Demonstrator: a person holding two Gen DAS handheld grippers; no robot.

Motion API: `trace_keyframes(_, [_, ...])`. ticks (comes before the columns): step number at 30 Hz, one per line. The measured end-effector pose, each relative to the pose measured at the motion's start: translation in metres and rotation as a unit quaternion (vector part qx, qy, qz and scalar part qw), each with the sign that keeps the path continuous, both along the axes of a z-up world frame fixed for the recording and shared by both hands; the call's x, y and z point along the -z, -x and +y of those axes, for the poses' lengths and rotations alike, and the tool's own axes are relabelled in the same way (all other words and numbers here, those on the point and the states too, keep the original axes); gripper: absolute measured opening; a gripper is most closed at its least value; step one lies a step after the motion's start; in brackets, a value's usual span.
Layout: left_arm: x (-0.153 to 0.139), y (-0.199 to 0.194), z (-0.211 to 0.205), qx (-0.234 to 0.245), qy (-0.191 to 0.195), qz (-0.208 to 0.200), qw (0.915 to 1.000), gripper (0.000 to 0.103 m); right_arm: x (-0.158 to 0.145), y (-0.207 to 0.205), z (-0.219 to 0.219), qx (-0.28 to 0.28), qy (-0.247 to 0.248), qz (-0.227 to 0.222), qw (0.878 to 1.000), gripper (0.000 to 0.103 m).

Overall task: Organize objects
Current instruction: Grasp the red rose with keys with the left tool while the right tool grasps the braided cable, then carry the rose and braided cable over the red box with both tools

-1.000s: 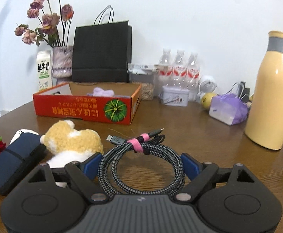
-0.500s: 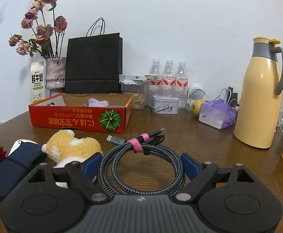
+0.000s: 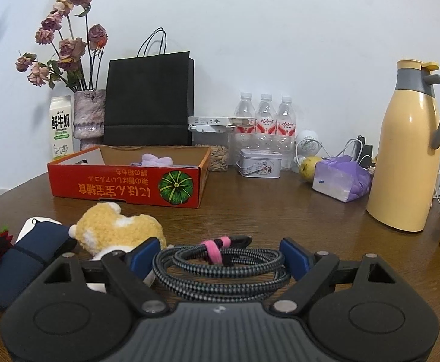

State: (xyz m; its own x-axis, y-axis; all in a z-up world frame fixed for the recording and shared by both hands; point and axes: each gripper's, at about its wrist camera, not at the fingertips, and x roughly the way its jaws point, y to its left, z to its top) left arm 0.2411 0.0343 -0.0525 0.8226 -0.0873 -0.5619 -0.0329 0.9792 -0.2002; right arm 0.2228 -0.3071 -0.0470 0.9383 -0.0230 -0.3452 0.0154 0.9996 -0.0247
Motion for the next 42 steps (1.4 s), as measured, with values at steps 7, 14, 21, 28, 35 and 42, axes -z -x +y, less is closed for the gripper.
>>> trace_keyframes(7, [0.0,0.002,-0.005,0.044,0.019,-0.009,0.9988,0.051,-0.001,0.001,0.001,-0.007,0.003,-0.003,1.0,0.086])
trace_keyframes(14, [-0.007,0.012,-0.008,0.027,-0.005,-0.041,0.9988,0.051,-0.001,0.003,0.002,-0.007,0.004,-0.008,1.0,0.085])
trace_keyframes(21, [-0.009,0.016,-0.005,0.01,-0.014,-0.052,0.9985,0.051,-0.002,0.005,0.002,-0.007,0.006,-0.014,1.0,0.083])
trace_keyframes(28, [-0.01,0.017,-0.003,0.0,-0.013,-0.055,0.9984,0.051,-0.003,0.008,0.002,-0.006,0.005,-0.023,1.0,0.081])
trace_keyframes(35, [-0.011,0.019,-0.003,-0.006,-0.018,-0.062,0.9979,0.051,-0.004,0.013,0.002,-0.002,0.002,-0.036,0.999,0.081])
trace_keyframes(42, [-0.014,0.022,-0.003,-0.025,-0.026,-0.072,0.9968,0.051,-0.008,0.017,0.002,0.003,-0.006,-0.052,0.999,0.081])
